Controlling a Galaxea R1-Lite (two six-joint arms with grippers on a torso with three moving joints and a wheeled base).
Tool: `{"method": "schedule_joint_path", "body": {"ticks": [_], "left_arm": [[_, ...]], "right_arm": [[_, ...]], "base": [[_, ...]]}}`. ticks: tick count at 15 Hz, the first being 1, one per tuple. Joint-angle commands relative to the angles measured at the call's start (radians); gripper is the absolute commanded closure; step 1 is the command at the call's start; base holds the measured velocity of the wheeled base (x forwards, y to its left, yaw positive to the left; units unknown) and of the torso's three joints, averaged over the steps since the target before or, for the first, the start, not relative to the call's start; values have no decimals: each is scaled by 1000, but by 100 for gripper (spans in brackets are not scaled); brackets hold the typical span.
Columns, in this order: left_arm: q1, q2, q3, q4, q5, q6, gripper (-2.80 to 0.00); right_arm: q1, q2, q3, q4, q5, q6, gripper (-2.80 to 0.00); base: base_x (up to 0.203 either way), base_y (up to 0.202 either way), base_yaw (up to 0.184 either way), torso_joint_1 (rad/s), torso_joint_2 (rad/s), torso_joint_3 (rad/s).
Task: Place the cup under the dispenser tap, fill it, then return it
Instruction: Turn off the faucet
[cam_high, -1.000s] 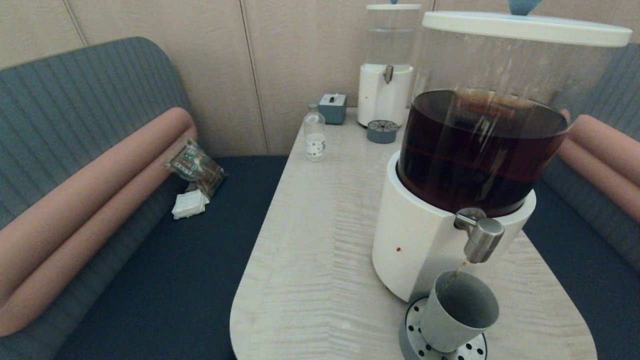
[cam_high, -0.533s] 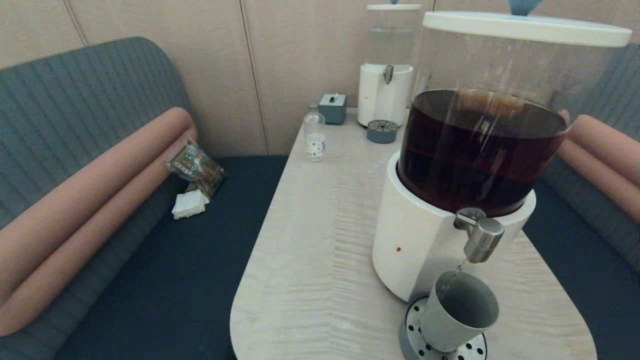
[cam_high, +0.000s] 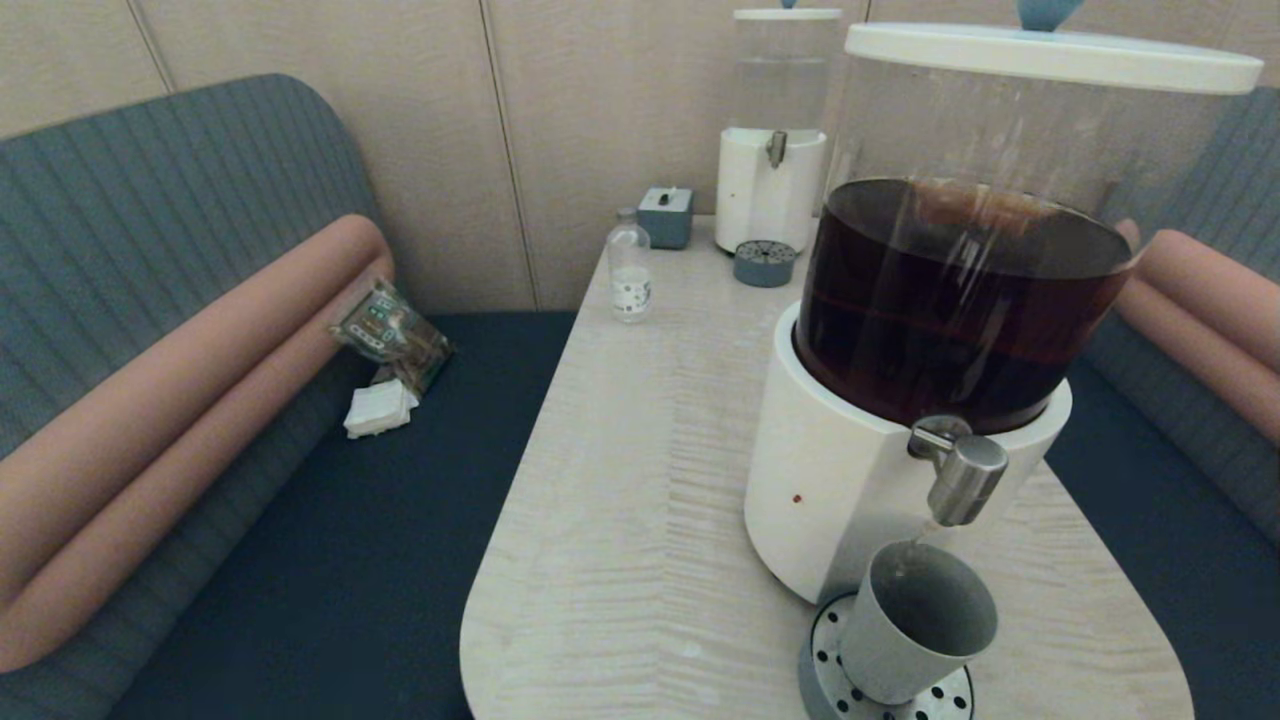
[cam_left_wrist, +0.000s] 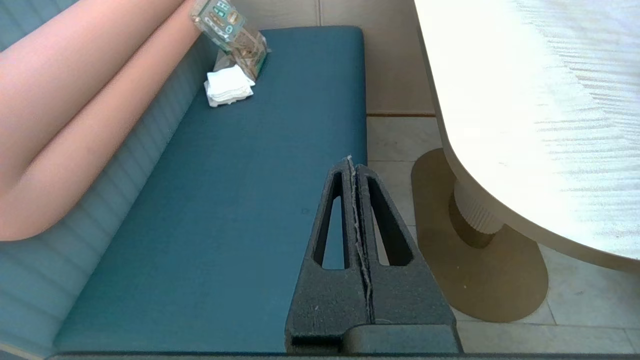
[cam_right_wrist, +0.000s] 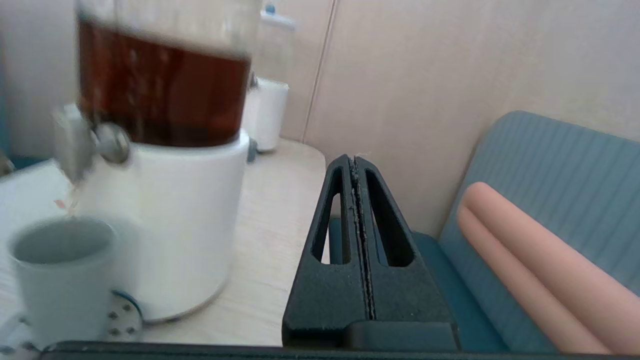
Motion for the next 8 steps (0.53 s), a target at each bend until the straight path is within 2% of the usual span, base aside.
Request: {"method": "schedule_joint_path", "body": {"ticks": [1, 5, 8], "left_arm": [[1, 1, 0, 0, 0, 0, 0], [1, 1, 0, 0, 0, 0, 0], [1, 1, -1, 0, 1, 0, 0]], "right_arm": [[0, -12, 122, -95, -2, -12, 0], [0, -12, 321, -278, 1, -56, 0], [0, -12, 321, -239, 5, -59, 0]], "base": [[0, 0, 0, 0, 0, 0], [0, 0, 0, 0, 0, 0], [0, 0, 0, 0, 0, 0]]}}
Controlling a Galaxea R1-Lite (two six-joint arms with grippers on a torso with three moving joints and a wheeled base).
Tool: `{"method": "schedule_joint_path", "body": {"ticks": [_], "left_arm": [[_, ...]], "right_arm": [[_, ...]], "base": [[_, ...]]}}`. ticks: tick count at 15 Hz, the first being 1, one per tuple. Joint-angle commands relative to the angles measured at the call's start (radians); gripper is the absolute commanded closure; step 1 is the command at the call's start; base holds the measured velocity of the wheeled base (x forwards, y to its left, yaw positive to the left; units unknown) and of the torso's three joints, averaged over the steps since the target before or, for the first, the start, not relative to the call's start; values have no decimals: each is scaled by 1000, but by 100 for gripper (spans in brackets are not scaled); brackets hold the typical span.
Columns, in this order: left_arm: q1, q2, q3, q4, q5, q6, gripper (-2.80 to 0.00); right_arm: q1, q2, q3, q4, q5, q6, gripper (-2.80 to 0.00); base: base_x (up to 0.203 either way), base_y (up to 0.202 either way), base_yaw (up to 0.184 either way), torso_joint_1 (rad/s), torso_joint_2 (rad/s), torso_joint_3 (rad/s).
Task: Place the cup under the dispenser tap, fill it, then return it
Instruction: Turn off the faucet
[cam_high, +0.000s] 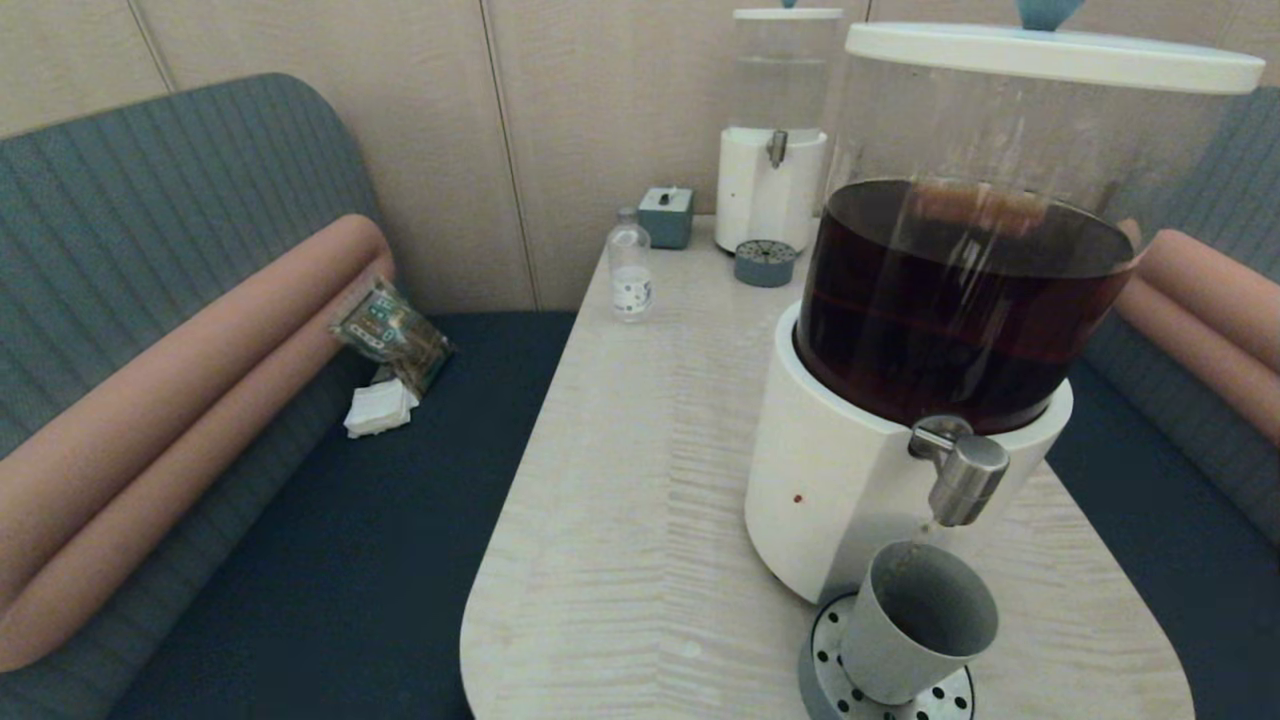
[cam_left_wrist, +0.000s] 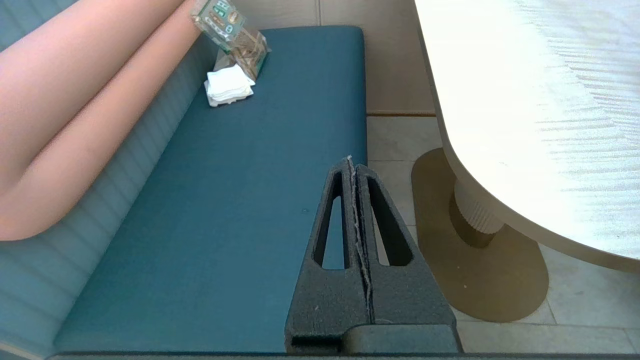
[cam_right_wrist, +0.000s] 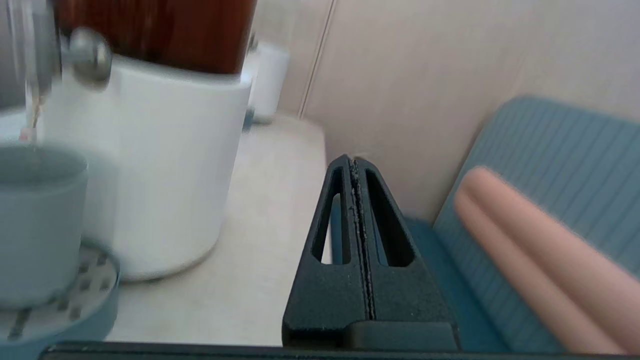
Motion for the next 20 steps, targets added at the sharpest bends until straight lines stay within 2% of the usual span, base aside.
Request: {"method": "schedule_joint_path", "body": {"ticks": [1, 4, 6, 11, 12, 14, 15, 20], "left_arm": [[0, 1, 0, 0, 0, 0, 0], [0, 1, 0, 0, 0, 0, 0], [0, 1, 0, 0, 0, 0, 0], [0, 1, 0, 0, 0, 0, 0], [0, 1, -1, 0, 0, 0, 0], [0, 1, 0, 0, 0, 0, 0], [0, 1, 0, 0, 2, 0, 0], [0, 1, 0, 0, 0, 0, 0]], "right_arm": [[0, -9, 17, 66, 3, 1, 0], [0, -9, 17, 271, 10, 15, 0], [0, -9, 17, 366, 45, 28, 0], [0, -9, 17, 364, 60, 33, 0], [0, -8, 17, 373, 77, 60, 0], [0, -6, -4, 491, 84, 96, 0], [0, -3, -11, 498, 80, 134, 0], [1, -5, -10, 494, 79, 145, 0]], "base": [[0, 0, 0, 0, 0, 0], [0, 0, 0, 0, 0, 0], [0, 0, 0, 0, 0, 0], [0, 0, 0, 0, 0, 0], [0, 0, 0, 0, 0, 0], [0, 0, 0, 0, 0, 0], [0, 0, 0, 0, 0, 0], [0, 0, 0, 0, 0, 0]]}}
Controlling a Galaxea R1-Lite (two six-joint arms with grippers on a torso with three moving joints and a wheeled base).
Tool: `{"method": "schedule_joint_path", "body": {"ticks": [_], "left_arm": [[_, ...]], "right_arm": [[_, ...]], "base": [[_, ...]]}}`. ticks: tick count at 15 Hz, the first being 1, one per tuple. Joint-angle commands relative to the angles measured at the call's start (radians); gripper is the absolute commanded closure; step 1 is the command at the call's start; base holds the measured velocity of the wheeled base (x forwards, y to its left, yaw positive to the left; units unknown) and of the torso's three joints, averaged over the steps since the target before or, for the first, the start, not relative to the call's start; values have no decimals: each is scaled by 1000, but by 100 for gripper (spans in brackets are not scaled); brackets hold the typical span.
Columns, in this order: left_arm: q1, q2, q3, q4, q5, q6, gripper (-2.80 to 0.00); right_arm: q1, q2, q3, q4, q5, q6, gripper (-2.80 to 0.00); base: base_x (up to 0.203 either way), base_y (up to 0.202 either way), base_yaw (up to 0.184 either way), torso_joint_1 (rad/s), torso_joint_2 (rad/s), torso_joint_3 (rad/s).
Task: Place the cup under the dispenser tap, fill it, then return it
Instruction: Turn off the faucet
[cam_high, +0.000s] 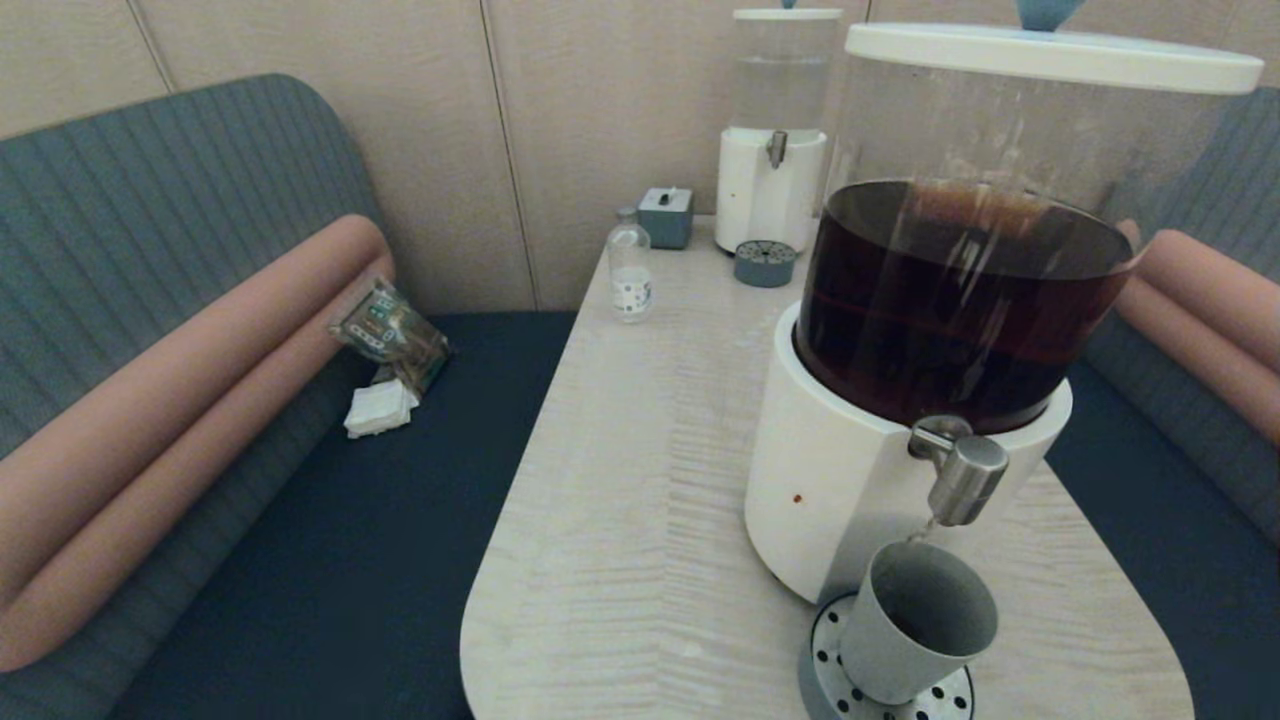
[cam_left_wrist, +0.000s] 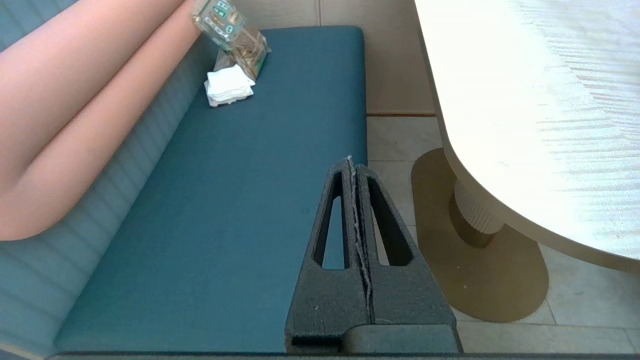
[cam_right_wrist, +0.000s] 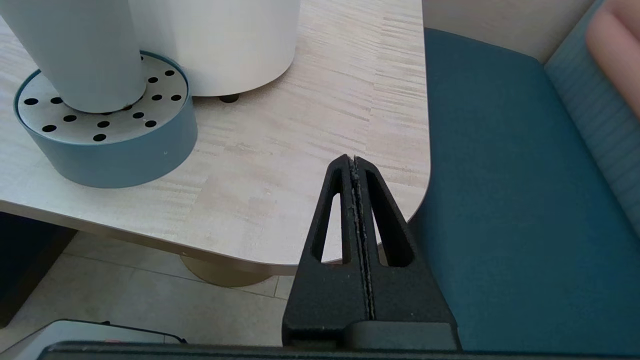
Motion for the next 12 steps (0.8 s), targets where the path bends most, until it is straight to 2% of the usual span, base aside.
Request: {"method": "schedule_joint_path", "body": {"ticks": [1, 9, 11, 12], "left_arm": [[1, 1, 0, -1, -1, 0, 0], [1, 0, 0, 0, 2, 1, 0], [1, 0, -46, 6, -2, -3, 0], [0, 7, -109, 22, -10, -2, 0]], "right_arm": [[1, -5, 0, 4, 1, 1, 0], [1, -7, 2, 2, 3, 4, 0], [0, -5, 2, 2, 3, 4, 0], [0, -5, 2, 2, 3, 4, 0]], "base": [[0, 0, 0, 0, 0, 0], [0, 0, 0, 0, 0, 0], [0, 0, 0, 0, 0, 0], [0, 0, 0, 0, 0, 0]]}}
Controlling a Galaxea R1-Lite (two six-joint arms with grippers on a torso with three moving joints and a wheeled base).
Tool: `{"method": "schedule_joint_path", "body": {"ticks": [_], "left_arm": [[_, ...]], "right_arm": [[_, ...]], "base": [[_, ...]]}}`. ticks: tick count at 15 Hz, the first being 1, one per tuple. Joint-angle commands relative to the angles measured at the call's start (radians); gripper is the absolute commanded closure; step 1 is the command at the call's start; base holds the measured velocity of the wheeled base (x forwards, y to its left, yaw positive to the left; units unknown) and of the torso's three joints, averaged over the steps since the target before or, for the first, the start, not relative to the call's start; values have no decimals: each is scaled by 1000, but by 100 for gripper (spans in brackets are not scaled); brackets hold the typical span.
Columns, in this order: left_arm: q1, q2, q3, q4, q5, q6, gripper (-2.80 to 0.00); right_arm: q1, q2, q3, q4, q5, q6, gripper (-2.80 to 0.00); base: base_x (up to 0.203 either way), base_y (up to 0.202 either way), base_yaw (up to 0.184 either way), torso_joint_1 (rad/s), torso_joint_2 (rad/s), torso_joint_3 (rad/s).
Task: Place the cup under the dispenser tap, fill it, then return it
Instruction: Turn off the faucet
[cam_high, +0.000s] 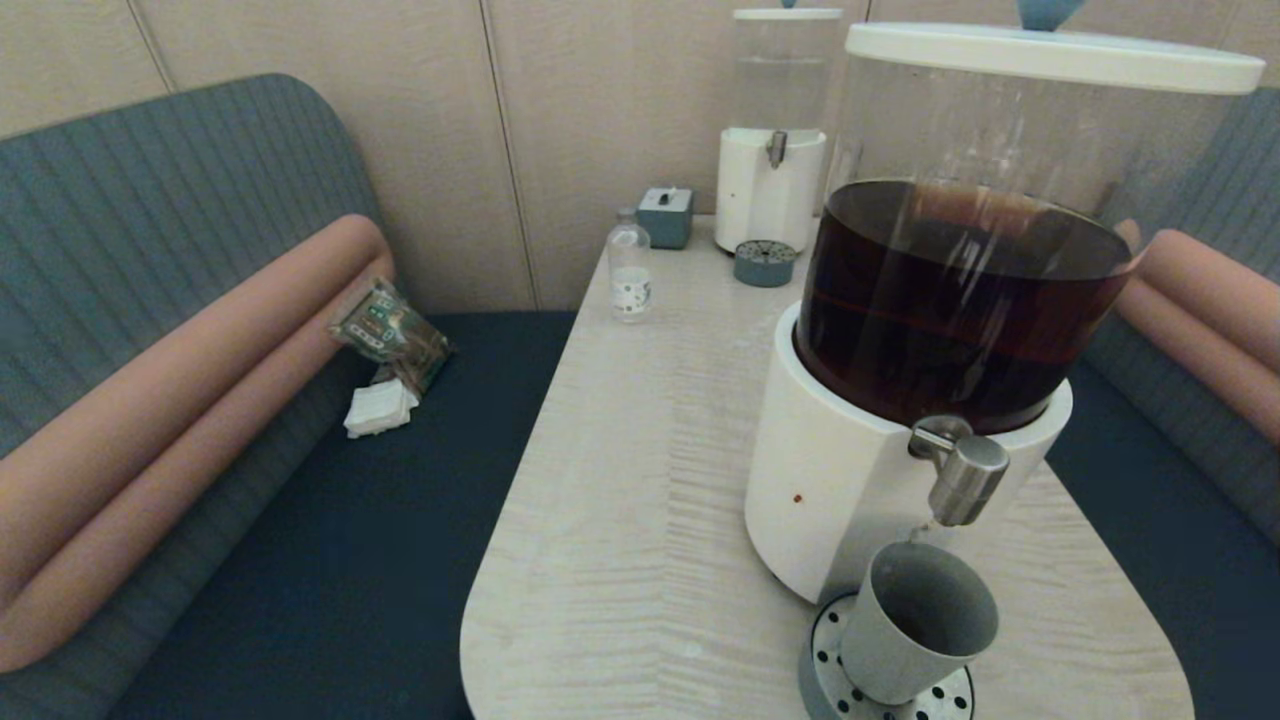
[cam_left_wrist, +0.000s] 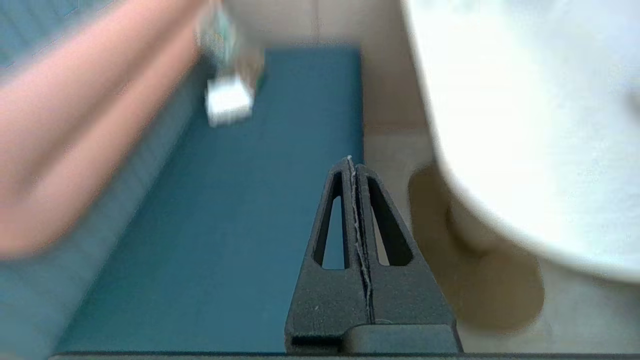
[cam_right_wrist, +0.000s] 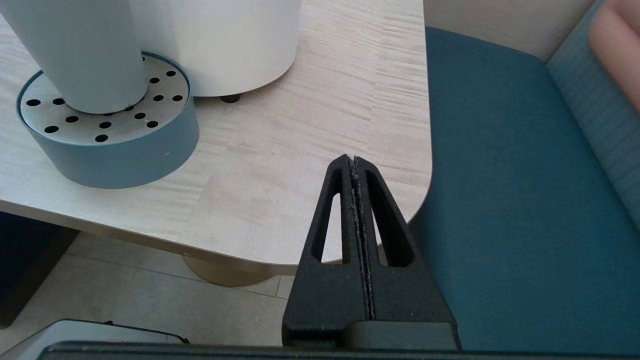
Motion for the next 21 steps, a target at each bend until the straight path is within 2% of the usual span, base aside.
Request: {"method": "schedule_joint_path", "body": {"ticks": [1, 3, 6, 8, 9, 11, 12, 15, 16, 18, 21], "left_arm": [[0, 24, -126, 35, -17, 1, 0], [0, 120, -334, 106, -70, -6, 0], [0, 400, -613, 154, -176, -29, 0], [0, 593, -784, 132, -235, -72, 0], [1, 681, -843, 77, -259, -114, 0], [0, 828, -915, -31, -322, -179, 0], [-3, 888, -937, -62, -401, -199, 0], [-11, 1008, -960, -96, -746, -217, 0], [-30, 1042, -972, -97, -834, -218, 0], [-85, 1113, -1026, -98, -891, -214, 0], [-190, 1205, -1106, -43, -899, -195, 0]], "right_arm": [[0, -5, 0, -1, 1, -1, 0], [0, -5, 0, 0, 1, -1, 0], [0, -5, 0, 1, 1, -1, 0], [1, -6, 0, 1, 1, -1, 0], [1, -5, 0, 1, 1, -1, 0], [1, -5, 0, 1, 1, -1, 0], [1, -5, 0, 1, 0, -1, 0], [1, -6, 0, 0, 1, -1, 0], [0, -5, 0, -1, 1, -1, 0], [0, -6, 0, 0, 0, -1, 0], [0, -5, 0, 1, 1, -1, 0]], "base": [[0, 0, 0, 0, 0, 0], [0, 0, 0, 0, 0, 0], [0, 0, 0, 0, 0, 0], [0, 0, 0, 0, 0, 0], [0, 0, 0, 0, 0, 0], [0, 0, 0, 0, 0, 0], [0, 0, 0, 0, 0, 0], [0, 0, 0, 0, 0, 0], [0, 0, 0, 0, 0, 0], [0, 0, 0, 0, 0, 0], [0, 0, 0, 0, 0, 0]]}}
